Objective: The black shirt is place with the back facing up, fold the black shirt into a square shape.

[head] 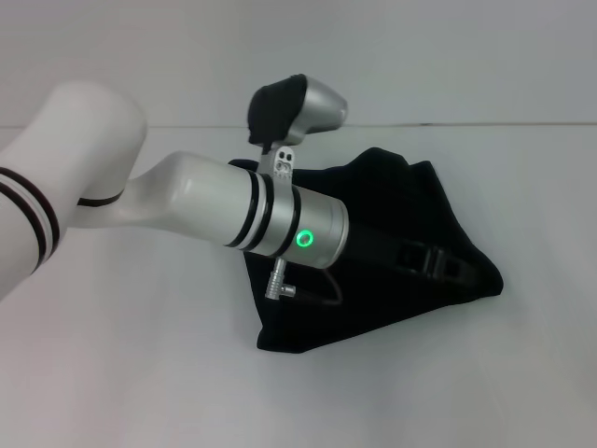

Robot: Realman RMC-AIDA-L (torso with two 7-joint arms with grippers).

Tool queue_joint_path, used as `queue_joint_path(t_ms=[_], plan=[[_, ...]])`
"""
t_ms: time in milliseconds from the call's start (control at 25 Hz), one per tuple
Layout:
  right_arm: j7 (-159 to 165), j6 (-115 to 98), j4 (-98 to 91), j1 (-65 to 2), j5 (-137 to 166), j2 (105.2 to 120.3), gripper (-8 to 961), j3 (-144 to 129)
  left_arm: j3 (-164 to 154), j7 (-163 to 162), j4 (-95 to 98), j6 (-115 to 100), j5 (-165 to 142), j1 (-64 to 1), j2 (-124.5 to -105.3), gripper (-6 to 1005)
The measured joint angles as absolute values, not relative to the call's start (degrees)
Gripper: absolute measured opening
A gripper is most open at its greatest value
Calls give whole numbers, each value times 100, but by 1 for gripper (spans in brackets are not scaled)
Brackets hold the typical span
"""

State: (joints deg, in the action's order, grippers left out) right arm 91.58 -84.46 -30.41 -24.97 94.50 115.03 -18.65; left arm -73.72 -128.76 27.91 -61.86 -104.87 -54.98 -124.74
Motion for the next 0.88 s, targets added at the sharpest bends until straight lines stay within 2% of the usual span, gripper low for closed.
queue_joint_path(t_ms=[240,400,560,640,760,880], plan=[[9256,-8402,-3041,-2496,9617,11486,758,-1872,-7551,-12702,3006,-6305,-10356,-5375,-12372,197],[9530,-8381,-3062,-2507,9858,11402,759,-1958,-6557,-12785,3592,-6986,-10333,-4820,-12265,365],[10332,-8379,-3104,-2639,10419,11120,759,-2239,-5292,-13438,3930,-7429,-10343,-4262,-12100,553],[11015,-8371,-3104,-2787,10877,10917,758,-2468,-4872,-14006,3961,-7554,-10476,-4025,-11877,651],[12091,-8288,-3112,-3118,11655,10672,758,-2797,-4472,-14152,3992,-7707,-10696,-3923,-11801,764],[12989,-8114,-3177,-3586,12555,10557,759,-3114,-4104,-14156,4080,-7925,-10893,-3869,-11776,876]])
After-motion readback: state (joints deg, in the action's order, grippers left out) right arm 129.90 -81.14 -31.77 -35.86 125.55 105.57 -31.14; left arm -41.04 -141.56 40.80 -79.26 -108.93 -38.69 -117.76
